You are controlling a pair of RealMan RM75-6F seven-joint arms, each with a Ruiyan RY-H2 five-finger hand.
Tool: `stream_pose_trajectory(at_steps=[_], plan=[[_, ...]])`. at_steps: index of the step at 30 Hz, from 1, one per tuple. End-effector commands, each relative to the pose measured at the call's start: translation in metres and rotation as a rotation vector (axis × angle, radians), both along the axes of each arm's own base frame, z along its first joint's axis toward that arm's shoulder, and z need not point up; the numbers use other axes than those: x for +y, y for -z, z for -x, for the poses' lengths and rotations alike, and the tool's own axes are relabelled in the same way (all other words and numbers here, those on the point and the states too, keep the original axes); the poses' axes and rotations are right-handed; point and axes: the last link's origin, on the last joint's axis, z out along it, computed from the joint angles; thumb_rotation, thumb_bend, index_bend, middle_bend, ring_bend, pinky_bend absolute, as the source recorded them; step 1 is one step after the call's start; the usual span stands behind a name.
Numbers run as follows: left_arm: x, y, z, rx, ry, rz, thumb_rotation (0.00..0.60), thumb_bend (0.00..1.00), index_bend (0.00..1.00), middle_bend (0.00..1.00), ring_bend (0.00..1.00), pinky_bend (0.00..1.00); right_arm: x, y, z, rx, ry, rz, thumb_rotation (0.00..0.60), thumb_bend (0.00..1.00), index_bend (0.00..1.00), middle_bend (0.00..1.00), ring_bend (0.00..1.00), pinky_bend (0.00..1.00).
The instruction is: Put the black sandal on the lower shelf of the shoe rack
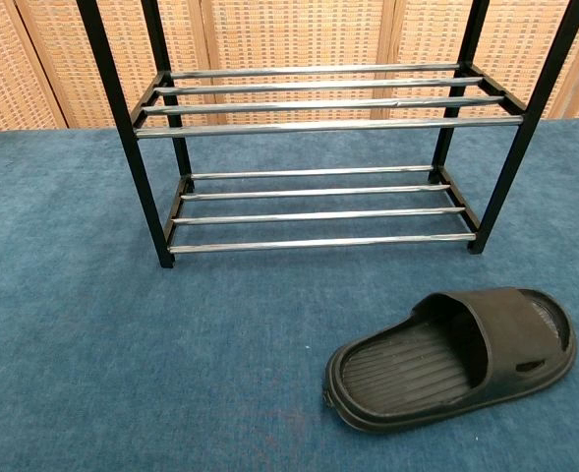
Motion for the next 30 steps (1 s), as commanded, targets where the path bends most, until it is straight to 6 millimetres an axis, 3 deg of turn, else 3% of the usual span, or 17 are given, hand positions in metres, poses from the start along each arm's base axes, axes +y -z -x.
stream_pose_trajectory(at_steps=[1, 6, 12, 20, 30], plan=[[0.000, 0.000, 0.000, 0.000, -0.002, 0.001, 0.600, 0.11, 0.00, 0.00, 0.00, 0.00, 0.001, 0.001, -0.001, 0.003, -0.005, -0.010, 0.600, 0.00, 0.00, 0.00, 0.00, 0.00], [-0.001, -0.001, 0.001, -0.006, -0.003, -0.003, 0.600, 0.11, 0.00, 0.00, 0.00, 0.00, 0.002, 0.011, -0.006, 0.010, -0.043, -0.077, 0.600, 0.00, 0.00, 0.00, 0.00, 0.00], [0.000, -0.002, 0.002, -0.011, -0.007, -0.004, 0.600, 0.11, 0.00, 0.00, 0.00, 0.00, -0.003, 0.039, -0.036, 0.007, -0.256, -0.288, 0.600, 0.00, 0.00, 0.00, 0.00, 0.00], [0.005, 0.000, 0.004, -0.006, -0.017, 0.010, 0.600, 0.11, 0.00, 0.00, 0.00, 0.00, -0.021, 0.079, -0.099, 0.028, -0.463, -0.567, 0.600, 0.00, 0.00, 0.00, 0.00, 0.00], [0.011, -0.001, 0.007, -0.013, -0.031, 0.019, 0.600, 0.11, 0.00, 0.00, 0.00, 0.00, -0.039, 0.136, -0.157, 0.060, -0.552, -0.681, 0.600, 0.00, 0.00, 0.00, 0.00, 0.00]])
